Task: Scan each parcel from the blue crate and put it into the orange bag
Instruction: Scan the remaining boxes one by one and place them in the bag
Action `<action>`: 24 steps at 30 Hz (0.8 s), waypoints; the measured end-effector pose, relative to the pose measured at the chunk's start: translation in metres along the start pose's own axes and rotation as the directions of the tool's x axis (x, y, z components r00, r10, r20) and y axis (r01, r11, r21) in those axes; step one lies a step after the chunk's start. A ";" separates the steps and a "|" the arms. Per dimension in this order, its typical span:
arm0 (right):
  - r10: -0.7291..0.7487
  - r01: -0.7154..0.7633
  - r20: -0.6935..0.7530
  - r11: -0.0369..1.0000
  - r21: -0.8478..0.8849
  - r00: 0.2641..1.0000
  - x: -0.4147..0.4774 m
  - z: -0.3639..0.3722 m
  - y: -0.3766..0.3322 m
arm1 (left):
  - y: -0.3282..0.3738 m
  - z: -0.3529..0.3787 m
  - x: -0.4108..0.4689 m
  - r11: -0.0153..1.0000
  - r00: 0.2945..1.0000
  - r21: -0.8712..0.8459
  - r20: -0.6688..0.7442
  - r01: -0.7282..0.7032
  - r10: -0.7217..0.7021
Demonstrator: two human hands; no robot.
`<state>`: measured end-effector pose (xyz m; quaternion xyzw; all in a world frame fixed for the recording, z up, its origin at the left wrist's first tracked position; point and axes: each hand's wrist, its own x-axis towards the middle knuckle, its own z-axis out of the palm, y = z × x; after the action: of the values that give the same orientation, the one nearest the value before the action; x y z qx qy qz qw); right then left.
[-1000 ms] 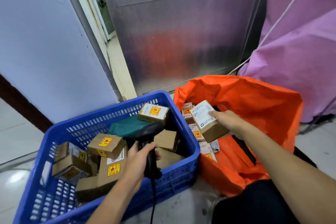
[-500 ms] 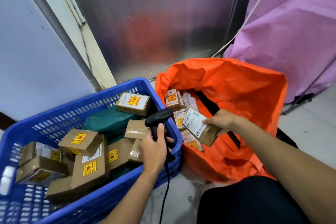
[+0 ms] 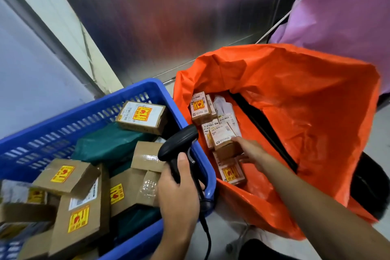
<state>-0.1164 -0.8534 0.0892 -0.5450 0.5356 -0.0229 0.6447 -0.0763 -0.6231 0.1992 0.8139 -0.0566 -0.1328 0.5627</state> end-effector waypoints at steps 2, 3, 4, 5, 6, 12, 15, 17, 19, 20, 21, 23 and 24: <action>-0.006 0.002 0.050 0.998 0.064 0.999 0.009 0.011 -0.008 | 0.004 0.003 -0.001 1.000 1.000 0.014 0.002 -0.007 0.007; -0.016 0.009 0.083 0.997 0.081 0.996 0.014 0.017 -0.011 | 0.007 0.004 -0.002 1.000 1.000 0.011 0.007 -0.013 0.013; -0.033 0.027 0.109 0.998 0.058 0.994 0.020 0.022 -0.013 | 0.011 0.005 -0.003 1.000 1.000 0.002 0.019 -0.016 0.016; -0.051 0.048 0.127 0.999 0.024 0.991 0.024 0.026 -0.012 | 0.014 0.006 -0.004 1.000 0.999 -0.001 0.032 -0.019 0.019; -0.062 0.068 0.114 0.996 -0.054 0.992 0.029 0.028 -0.012 | 0.017 0.007 -0.006 1.000 0.999 0.002 0.049 -0.022 0.022; -0.073 0.099 0.090 0.940 -0.326 0.993 0.032 0.030 -0.004 | 0.025 0.007 -0.008 0.999 0.997 -0.030 0.076 -0.022 0.024; -0.101 0.135 0.107 0.916 -0.379 0.989 0.026 0.020 -0.008 | 0.024 0.008 -0.008 0.999 0.997 -0.017 0.075 -0.033 0.035; -0.114 0.158 0.130 0.898 -0.410 0.985 0.020 0.010 -0.015 | 0.023 0.007 -0.007 0.999 0.997 0.002 0.068 -0.032 0.032; -0.085 0.148 0.154 0.873 -0.464 0.984 0.015 0.002 -0.023 | 0.022 0.007 -0.007 1.000 0.998 0.012 0.054 -0.010 0.009; -0.058 0.137 0.169 0.849 -0.511 0.984 0.006 -0.002 -0.029 | 0.024 0.006 -0.007 1.000 0.999 0.014 0.052 0.006 -0.007; -0.013 0.116 0.185 0.819 -0.562 0.983 -0.002 -0.004 -0.033 | 0.022 0.006 -0.008 0.999 0.998 0.028 0.056 0.017 -0.018; 0.078 0.081 0.205 0.742 -0.666 0.976 -0.021 -0.006 -0.042 | 0.024 0.005 -0.009 0.997 0.997 0.070 0.079 0.012 -0.017; 0.117 0.071 0.213 0.703 -0.708 0.970 -0.030 -0.006 -0.045 | 0.023 0.005 -0.008 0.994 0.995 0.110 0.096 -0.009 -0.002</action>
<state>-0.1080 -0.8574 0.1430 -0.7428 0.4272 0.2598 0.4453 -0.0845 -0.6342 0.2198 0.8363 -0.0922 -0.1673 0.5138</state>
